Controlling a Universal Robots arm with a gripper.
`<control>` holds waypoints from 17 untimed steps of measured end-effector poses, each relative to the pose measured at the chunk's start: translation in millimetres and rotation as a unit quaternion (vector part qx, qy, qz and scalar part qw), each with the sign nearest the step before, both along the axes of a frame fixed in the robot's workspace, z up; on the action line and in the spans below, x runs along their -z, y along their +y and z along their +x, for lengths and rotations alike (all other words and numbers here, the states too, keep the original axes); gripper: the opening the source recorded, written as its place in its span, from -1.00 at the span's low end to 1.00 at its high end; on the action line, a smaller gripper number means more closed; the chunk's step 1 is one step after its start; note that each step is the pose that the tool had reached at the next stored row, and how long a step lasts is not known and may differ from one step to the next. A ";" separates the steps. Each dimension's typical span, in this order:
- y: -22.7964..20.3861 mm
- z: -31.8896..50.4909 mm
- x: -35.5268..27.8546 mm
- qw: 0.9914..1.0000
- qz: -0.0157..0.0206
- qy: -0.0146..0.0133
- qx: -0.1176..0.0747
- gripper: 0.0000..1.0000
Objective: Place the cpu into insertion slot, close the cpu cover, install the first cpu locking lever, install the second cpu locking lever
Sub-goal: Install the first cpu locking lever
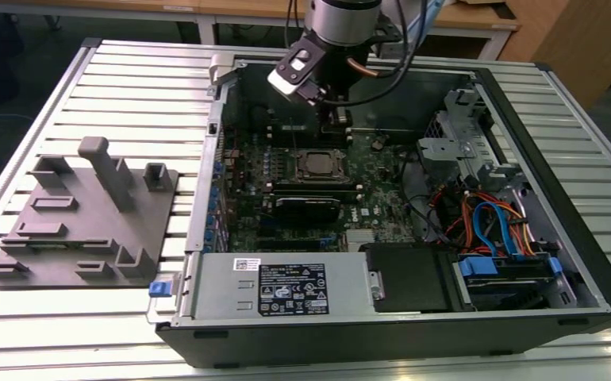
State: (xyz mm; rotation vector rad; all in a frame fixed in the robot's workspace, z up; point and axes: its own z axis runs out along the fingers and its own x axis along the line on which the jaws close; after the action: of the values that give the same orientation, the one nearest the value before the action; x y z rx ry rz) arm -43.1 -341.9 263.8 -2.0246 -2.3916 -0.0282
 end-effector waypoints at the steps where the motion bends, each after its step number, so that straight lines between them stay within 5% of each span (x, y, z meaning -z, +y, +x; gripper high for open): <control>1: 0.0 0.0 0.0 1.000 0.000 0.000 -0.005 -0.80; 9: 0.0 0.0 0.0 0.999 0.000 0.000 -0.044 -0.80; 17: 0.0 0.0 0.0 0.997 0.000 0.000 -0.078 -0.80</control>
State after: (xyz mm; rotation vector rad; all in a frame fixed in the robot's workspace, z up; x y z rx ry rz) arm -43.1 -341.9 263.8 -1.8308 -2.5413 -0.0269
